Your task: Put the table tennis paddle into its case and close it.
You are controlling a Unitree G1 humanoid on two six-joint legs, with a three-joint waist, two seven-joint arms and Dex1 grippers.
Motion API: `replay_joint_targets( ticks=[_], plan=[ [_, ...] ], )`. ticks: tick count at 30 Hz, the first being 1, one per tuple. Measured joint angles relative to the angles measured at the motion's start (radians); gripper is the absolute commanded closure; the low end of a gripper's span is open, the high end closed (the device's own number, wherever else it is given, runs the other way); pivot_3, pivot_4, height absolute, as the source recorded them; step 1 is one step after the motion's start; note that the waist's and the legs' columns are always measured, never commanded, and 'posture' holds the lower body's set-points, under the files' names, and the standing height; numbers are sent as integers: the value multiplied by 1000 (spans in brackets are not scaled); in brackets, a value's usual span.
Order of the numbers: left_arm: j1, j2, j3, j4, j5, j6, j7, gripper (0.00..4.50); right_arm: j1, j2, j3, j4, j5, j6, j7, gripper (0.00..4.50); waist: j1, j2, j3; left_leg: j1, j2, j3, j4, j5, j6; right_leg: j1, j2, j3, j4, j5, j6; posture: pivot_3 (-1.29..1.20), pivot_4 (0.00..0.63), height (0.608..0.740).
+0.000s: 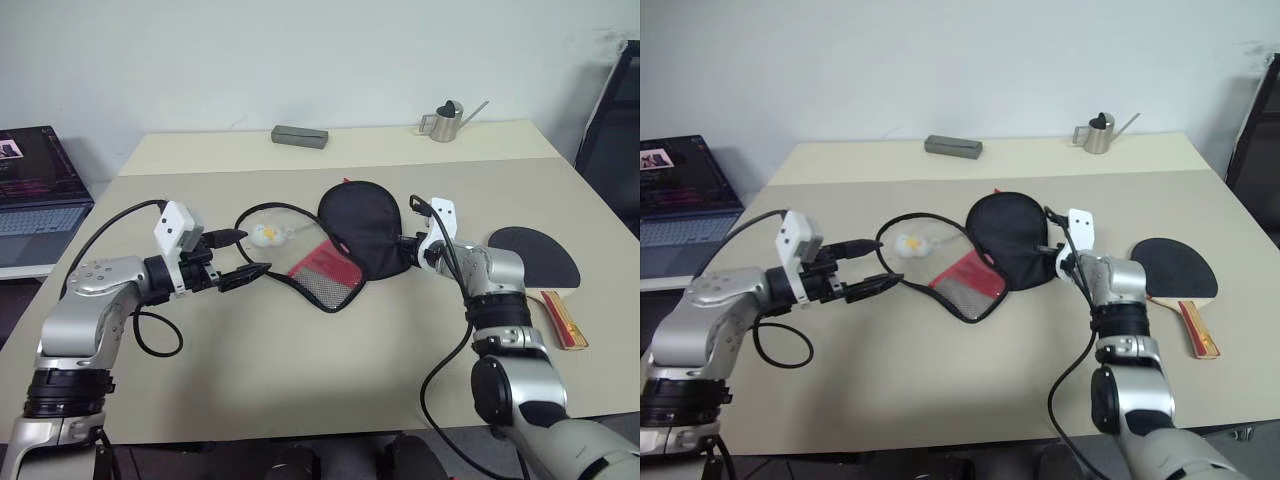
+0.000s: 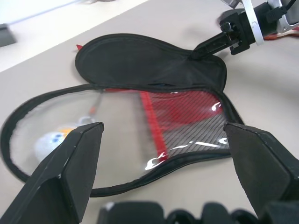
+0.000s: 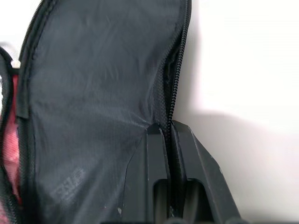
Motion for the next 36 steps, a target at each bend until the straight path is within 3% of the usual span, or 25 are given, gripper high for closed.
replay_joint_targets(
  ticks=[12, 17, 34, 36],
  plan=[
    [-41, -15, -41, 17, 1, -1, -38, 0, 144, 136, -81, -532, 47, 439, -156, 4454, 1, 0, 0, 0, 0, 4, 0, 0, 1, -4, 2, 6, 3, 0, 0, 0, 150, 740],
    [-58, -17, -62, 40, 4, -1, -49, 0, 154, 223, -88, -599, 41, 533, -192, 4454, 0, 0, 0, -2, 0, 6, 0, 0, 1, -11, 2, 10, 9, 0, 0, 0, 150, 740],
    [-67, -17, -62, 43, 13, -2, -64, 0, 155, 230, -134, -629, 8, 560, -259, 4454, 0, -1, -1, -3, 0, 8, 0, 0, 1, -15, 3, 13, 14, 0, 0, 0, 150, 740],
    [-67, -17, -62, 43, 14, -3, -63, 0, 154, 231, -149, -644, 8, 562, -260, 3725, 0, -1, -1, -3, 0, 8, 0, -1, 2, -15, 3, 13, 14, 0, 0, 0, 150, 740]
  ],
)
